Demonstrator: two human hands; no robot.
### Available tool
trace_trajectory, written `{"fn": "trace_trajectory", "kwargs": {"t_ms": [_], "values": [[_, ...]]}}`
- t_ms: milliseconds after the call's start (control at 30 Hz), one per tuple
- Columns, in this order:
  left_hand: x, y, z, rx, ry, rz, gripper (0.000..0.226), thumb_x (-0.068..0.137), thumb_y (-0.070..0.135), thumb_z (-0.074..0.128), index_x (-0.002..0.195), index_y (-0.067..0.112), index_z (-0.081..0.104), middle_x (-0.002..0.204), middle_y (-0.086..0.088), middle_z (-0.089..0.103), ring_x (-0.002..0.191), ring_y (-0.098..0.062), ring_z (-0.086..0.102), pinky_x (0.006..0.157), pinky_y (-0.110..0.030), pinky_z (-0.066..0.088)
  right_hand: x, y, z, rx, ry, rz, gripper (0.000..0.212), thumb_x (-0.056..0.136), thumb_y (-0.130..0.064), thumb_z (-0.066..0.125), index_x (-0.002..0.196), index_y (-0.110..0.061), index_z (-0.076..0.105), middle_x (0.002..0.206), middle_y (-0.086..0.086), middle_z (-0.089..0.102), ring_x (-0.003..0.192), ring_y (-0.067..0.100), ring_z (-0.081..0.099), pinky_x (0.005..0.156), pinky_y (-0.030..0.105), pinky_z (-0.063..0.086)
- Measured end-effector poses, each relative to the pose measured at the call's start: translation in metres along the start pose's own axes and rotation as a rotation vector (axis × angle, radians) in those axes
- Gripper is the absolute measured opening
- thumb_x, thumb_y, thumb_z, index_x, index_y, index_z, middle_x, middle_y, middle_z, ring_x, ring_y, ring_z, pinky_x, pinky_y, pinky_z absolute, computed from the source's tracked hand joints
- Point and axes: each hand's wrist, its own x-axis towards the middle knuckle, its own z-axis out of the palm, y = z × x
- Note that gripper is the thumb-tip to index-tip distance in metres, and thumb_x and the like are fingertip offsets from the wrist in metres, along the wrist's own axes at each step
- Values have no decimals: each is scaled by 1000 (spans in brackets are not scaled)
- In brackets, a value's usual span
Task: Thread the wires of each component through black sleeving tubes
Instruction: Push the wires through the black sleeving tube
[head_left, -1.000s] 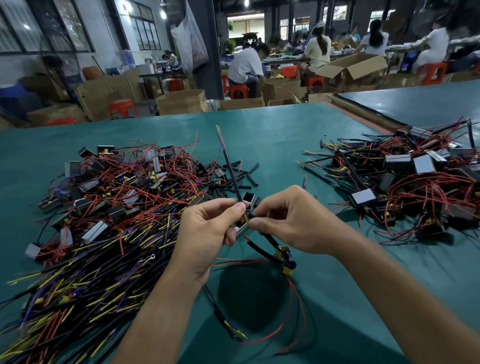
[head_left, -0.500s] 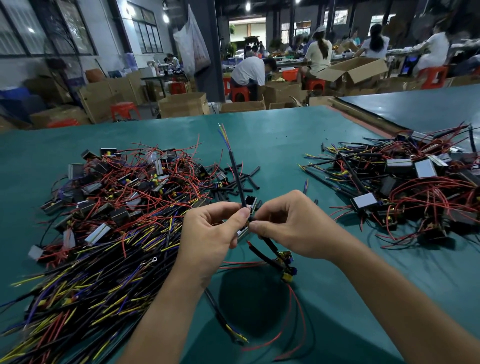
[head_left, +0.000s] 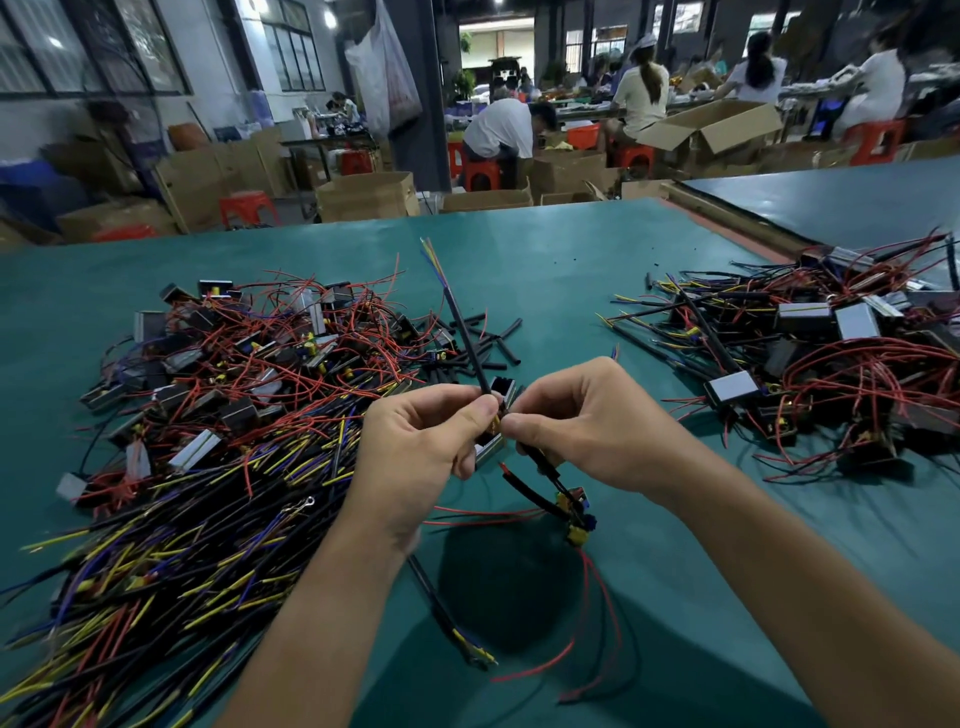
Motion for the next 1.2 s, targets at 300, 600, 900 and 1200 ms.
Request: {"fn": "trace_trajectory", "kwargs": {"t_ms": [300,600,900,1200], "values": [[1,-1,2,-32,-11,-81,20,87,13,66,71,18,78,58,0,64,36,-9,43,39,-15,36,0,1,-3,-42,14,-1,14,84,-17,75,70,-12,73,51,0,58,45,7,47,46,23,37],[0,-1,1,16,-24,-12,16,87,9,65,75,9,76,51,-4,56,38,-10,42,43,-16,38,-2,-1,-3,91,-44,51,12,88,-8,69,77,-7,75,69,10,69,61,20,64,59,28,54],[0,-2,1,17,4,-57,16,88,6,64,77,1,75,53,0,60,37,-10,40,42,-17,36,-2,-3,7,150,27,115,10,87,-7,69,79,-6,75,73,15,69,66,25,62,60,24,50],[-1,-2,3,79,0,-42,20,89,7,64,77,16,77,51,4,61,38,-7,39,42,-15,35,-2,-7,7,167,30,116,14,87,-11,70,74,-11,77,51,-9,61,47,2,47,49,13,41]]}}
